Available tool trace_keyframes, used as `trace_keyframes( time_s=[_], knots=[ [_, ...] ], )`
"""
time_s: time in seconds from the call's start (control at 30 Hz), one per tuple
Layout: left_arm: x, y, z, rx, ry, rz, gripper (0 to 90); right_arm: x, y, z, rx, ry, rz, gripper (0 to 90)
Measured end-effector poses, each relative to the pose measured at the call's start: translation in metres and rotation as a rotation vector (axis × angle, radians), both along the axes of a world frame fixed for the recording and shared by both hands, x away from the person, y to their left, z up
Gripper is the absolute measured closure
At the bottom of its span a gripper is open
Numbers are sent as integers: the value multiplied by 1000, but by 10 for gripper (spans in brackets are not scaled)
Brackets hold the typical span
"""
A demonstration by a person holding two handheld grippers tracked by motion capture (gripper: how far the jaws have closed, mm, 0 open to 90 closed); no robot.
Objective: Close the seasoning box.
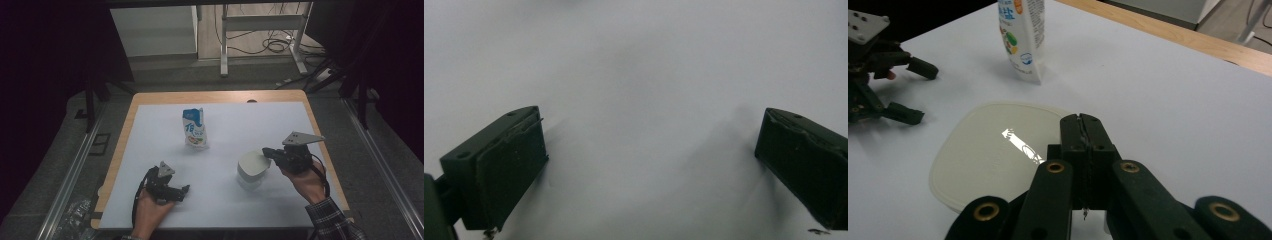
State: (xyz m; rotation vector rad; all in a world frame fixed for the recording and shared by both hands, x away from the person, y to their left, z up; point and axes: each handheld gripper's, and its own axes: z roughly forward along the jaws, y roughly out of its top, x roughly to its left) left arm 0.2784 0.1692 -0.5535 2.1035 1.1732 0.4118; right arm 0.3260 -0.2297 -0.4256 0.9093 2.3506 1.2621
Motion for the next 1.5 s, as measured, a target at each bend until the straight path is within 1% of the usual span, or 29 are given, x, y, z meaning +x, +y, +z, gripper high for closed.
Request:
trace_keyframes(
  time_s=[0.17,0.23,0.33,0.6,0.83,1.0,1.2,1.5],
  knots=[
    [0,0,0,0,0,-1,3,0,2,-3,-15,2,1,890],
    [0,0,0,2,-1,-1,3,0,1,-3,-13,7,0,890],
    [0,0,0,2,-1,-1,3,1,-1,-3,-14,2,-7,892],
    [0,0,0,2,-1,-2,3,2,-2,-4,-11,-2,-2,893],
    [0,0,0,2,-1,-1,3,2,-2,-4,-23,-8,-7,893],
    [0,0,0,2,-1,-2,3,4,-4,-4,-20,0,-12,894],
    [0,0,0,2,-1,-2,3,5,-6,-6,-16,-1,-20,894],
    [0,0,0,2,-1,-1,3,5,-6,-7,-29,-7,-24,895]
  ],
)
